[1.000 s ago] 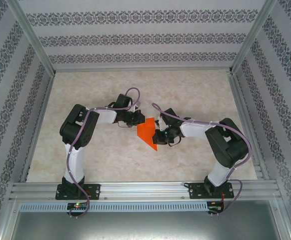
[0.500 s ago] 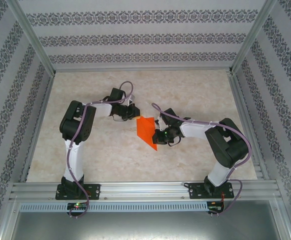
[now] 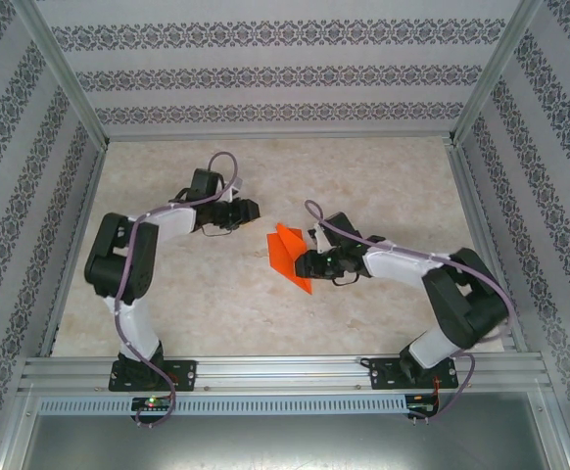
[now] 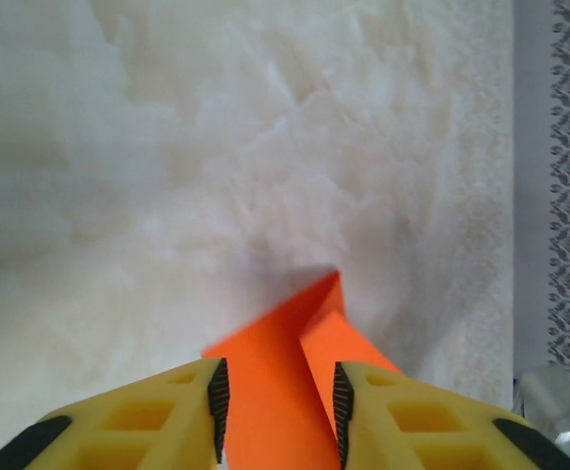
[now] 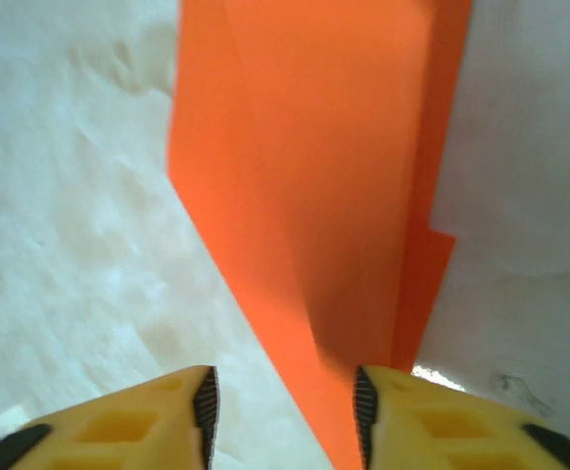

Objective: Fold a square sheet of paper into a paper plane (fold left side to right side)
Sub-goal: Fourth fold the wing at the center of the table, then turn over the paper at the center of the table.

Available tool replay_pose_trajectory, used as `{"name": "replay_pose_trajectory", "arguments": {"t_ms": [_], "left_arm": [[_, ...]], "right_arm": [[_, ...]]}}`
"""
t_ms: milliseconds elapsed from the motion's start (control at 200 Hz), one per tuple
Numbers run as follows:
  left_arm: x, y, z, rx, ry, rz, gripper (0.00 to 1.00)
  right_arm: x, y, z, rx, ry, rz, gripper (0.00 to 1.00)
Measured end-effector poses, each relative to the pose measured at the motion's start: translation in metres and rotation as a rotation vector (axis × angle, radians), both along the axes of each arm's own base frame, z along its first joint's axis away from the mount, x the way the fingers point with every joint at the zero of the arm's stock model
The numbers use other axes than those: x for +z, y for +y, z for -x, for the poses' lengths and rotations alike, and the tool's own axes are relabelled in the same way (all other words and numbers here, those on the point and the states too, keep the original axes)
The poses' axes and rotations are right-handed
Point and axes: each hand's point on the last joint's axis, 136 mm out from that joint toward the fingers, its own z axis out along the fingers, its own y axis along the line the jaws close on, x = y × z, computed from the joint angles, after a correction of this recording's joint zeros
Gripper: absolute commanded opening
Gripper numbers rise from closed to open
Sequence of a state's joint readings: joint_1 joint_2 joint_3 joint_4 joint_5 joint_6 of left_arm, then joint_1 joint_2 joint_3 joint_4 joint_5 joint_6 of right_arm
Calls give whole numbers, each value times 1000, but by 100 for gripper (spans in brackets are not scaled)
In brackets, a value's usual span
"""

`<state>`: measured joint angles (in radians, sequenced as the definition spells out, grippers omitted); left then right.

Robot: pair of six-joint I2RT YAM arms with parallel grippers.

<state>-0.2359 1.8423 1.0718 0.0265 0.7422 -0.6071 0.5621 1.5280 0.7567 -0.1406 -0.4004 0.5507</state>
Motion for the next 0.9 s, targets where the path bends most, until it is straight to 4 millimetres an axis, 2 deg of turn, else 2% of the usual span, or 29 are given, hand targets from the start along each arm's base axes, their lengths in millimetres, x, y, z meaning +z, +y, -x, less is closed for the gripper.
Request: {"name": "replay_pose_trajectory", "arguments": {"t_ms": [90,200,290,380,525,714,899], "left_arm": [[3,2,20,19,5,16,41],[-8,-12,44,4,51,26,42],[-18,-31,62,-32,93,27,42],[-22,-48,69,-64,102,34,43],[-34,-65,66,-82,130,33,43],[-47,-73,56,-76,160,29,43],[-45,-86,48,-91,148,37,43]], "right_arm": [[30,-10,-17,-46,-121,-22,62],[58,-26,-32,-107,-232,-47,69],[68,-37,-38,-147,-279,-67,72],[68,-45,-37,-173,-288,-78,73],[63,-48,-30,-180,-283,-81,73],[69,-62,-29,-214,-308,-90,73],[72,-76,-27,-250,-320,-90,73]]}}
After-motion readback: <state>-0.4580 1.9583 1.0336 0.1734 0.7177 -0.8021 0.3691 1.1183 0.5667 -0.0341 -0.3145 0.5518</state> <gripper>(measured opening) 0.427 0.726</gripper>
